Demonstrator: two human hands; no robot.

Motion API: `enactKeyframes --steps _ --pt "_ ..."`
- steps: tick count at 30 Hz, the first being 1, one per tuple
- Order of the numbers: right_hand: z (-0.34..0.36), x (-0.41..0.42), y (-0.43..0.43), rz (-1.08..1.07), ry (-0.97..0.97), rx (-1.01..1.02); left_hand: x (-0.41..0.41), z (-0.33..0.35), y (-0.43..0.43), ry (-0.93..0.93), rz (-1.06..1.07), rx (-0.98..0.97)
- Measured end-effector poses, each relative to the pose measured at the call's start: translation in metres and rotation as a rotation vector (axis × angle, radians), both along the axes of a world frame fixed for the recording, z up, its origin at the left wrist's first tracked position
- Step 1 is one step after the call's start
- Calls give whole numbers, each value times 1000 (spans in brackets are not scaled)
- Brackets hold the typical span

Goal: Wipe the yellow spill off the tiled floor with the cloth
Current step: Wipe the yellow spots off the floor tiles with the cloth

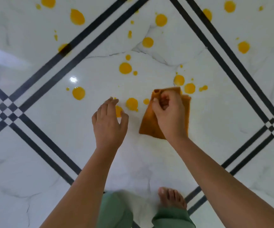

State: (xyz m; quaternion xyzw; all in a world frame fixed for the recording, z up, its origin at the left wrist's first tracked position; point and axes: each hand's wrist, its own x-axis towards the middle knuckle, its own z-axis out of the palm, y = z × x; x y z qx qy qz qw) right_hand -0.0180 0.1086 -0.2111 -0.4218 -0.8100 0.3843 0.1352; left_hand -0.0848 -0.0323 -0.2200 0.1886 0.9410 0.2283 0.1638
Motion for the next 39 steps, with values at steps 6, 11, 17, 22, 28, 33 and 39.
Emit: enactKeyframes --steps 6,11,17,22,28,33,39 --pt "-59 -6 -23 534 -522 431 -32 -29 -41 73 74 -95" --pt "-72 -135 -17 592 -434 537 -56 -54 -68 117 101 -145" --pt "-72 -50 -37 1206 -255 675 -75 -58 -96 121 215 -162" --pt "-79 -154 -47 933 -305 695 -73 -61 -124 102 246 -212" --pt "-73 -78 -74 1381 -212 715 -72 -59 -148 117 251 -210" --pt "-76 -180 -76 1043 -288 703 -72 -62 -155 125 219 -206" --pt "-72 -90 -85 1408 -217 758 -72 -63 -152 124 168 -201"
